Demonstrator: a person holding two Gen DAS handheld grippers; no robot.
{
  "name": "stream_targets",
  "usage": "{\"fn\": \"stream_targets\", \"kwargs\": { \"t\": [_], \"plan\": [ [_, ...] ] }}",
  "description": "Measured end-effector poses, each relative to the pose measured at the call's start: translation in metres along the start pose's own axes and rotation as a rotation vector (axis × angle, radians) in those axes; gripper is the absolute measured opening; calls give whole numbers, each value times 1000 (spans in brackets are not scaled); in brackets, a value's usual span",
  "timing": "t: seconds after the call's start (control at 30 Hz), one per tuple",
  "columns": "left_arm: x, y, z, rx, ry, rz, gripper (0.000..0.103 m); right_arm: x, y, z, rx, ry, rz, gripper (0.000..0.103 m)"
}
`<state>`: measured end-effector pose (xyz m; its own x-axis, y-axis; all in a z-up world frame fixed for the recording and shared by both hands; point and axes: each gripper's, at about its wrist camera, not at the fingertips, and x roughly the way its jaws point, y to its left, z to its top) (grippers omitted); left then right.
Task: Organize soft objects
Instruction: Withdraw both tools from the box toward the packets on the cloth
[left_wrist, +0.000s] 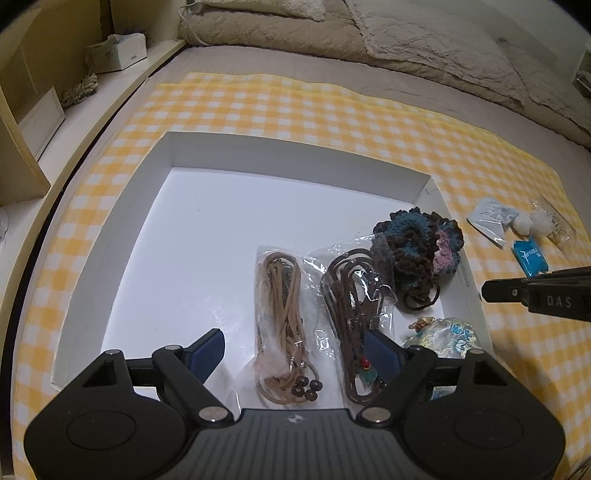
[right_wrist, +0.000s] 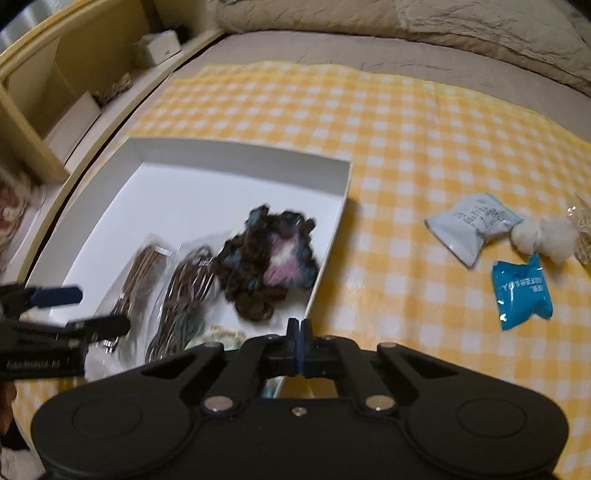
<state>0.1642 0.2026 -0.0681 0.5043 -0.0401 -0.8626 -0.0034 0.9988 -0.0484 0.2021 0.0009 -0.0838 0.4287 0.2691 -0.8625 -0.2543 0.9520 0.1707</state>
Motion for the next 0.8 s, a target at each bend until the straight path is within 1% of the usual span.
{"fn": "stream_targets", "kwargs": {
  "t": [0.13, 0.17, 0.2, 0.27, 0.3, 0.33, 0.37, 0.4, 0.43, 0.63, 0.73, 0.8],
  "plan": [
    [-3, 0, 0, 4, -10, 0, 84, 3, -7, 1, 18, 9, -4, 1],
    [-4, 0, 0, 4, -10, -1, 84, 2, -7, 1, 23, 15, -7, 6],
    [-4, 0, 0, 6, -10, -1, 84, 2, -7, 0, 30, 21, -9, 21],
    [-4, -1, -1, 11, -11, 0, 84, 2, -5, -2, 45, 35, 6, 41],
    [-4, -2, -1, 13, -11, 2, 84, 3, -4, -3, 47, 39, 20, 41],
    [-4, -2, -1, 14, -11, 3, 84, 5, -3, -3, 47, 47, 30, 38],
    [-4, -3, -1, 15, -10, 4, 84, 7, -2, -4, 49, 57, 39, 24],
    [-4, -3, -1, 15, -11, 5, 84, 10, -1, -4, 52, 67, 46, 6],
    [-5, -3, -1, 16, -11, 5, 84, 13, -1, -4, 54, 80, 37, 7],
    [-6, -5, -2, 18, -15, 9, 84, 19, -2, 4, 51, 32, -16, 4],
    [-8, -5, -2, 21, -23, 14, 84, 19, -8, 7, 60, 35, -10, 5],
    [-11, -6, -2, 25, -29, 22, 84, 16, -10, 8, 60, 34, -10, 10]
  ]
}}
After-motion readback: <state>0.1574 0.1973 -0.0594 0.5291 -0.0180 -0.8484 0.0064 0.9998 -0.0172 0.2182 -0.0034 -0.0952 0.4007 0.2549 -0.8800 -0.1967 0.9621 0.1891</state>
